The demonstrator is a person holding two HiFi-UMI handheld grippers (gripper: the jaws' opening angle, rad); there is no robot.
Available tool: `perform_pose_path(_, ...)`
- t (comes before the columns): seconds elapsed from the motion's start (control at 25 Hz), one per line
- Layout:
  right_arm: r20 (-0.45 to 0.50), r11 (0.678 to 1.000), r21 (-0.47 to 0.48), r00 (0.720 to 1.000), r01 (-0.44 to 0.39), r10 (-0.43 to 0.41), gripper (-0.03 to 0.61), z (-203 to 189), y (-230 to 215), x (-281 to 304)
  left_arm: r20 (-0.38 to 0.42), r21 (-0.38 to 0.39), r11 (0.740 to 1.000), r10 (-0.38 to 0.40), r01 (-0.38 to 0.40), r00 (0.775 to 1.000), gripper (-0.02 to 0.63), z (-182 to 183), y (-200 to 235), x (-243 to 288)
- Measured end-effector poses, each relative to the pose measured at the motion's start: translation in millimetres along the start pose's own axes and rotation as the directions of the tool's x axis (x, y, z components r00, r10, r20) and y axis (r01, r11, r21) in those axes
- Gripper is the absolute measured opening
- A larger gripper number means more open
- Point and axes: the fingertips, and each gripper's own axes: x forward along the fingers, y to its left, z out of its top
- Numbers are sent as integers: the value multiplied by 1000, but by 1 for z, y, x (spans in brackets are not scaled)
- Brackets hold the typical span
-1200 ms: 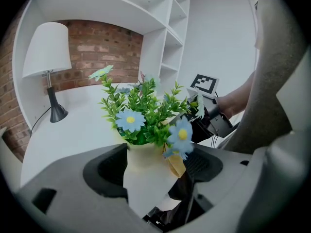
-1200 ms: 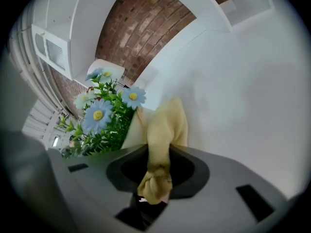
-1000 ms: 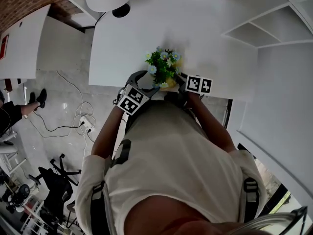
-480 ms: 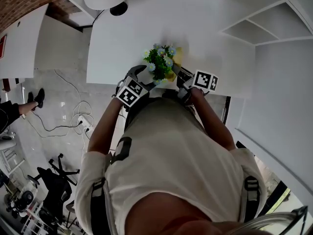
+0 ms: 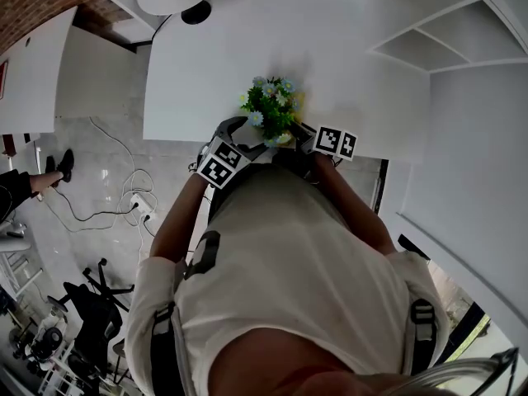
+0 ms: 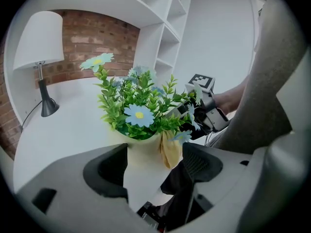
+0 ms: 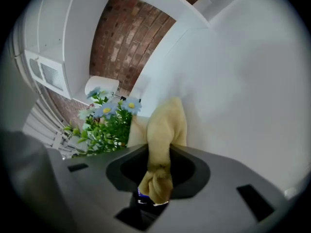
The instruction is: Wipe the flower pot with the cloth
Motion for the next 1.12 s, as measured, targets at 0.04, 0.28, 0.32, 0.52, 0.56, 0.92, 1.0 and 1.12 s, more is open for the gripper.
perform_pose_path(0.04, -1, 1000, 2, 1000, 8, -8, 112, -1, -3, 1, -1, 1, 1000, 0, 0, 1000, 360, 0, -1, 0)
perform_pose_path(0.28, -13, 1000, -18, 1000, 17, -17, 112, 0, -5, 2, -60, 45, 998, 40, -37, 997, 360, -21, 16, -4)
perform_pose_path(0.32, -13, 1000, -17, 1000, 10, -10, 112, 2, -3, 2, -70, 53, 998, 49, -45, 996, 360, -22, 24, -5)
perform_pose_path(0.52, 22, 996, 4, 996, -88, 88, 112, 17, 30, -10, -88, 106, 994, 26, -16, 996, 359, -11, 36, -2)
perform_pose_path(0.56, 31, 995, -1, 994, -104, 104, 113, 19, 38, -13, -91, 107, 994, 29, -19, 995, 356, -10, 35, 0)
perform_pose_path(0.92, 49, 995, 26, 994, -97, 96, 114, 7, 31, -16, -72, -111, 991, 71, -78, 995, 245, -2, 23, 2)
perform_pose_path(1.0, 49, 998, 31, 997, -61, 59, 114, 3, 19, -15, -75, -122, 990, 65, -74, 995, 245, -2, 20, 2)
perform_pose_path(1.12, 50, 999, 45, 999, -12, 10, 114, -5, 3, -12, -71, -118, 990, 67, -75, 995, 245, -7, 17, 6)
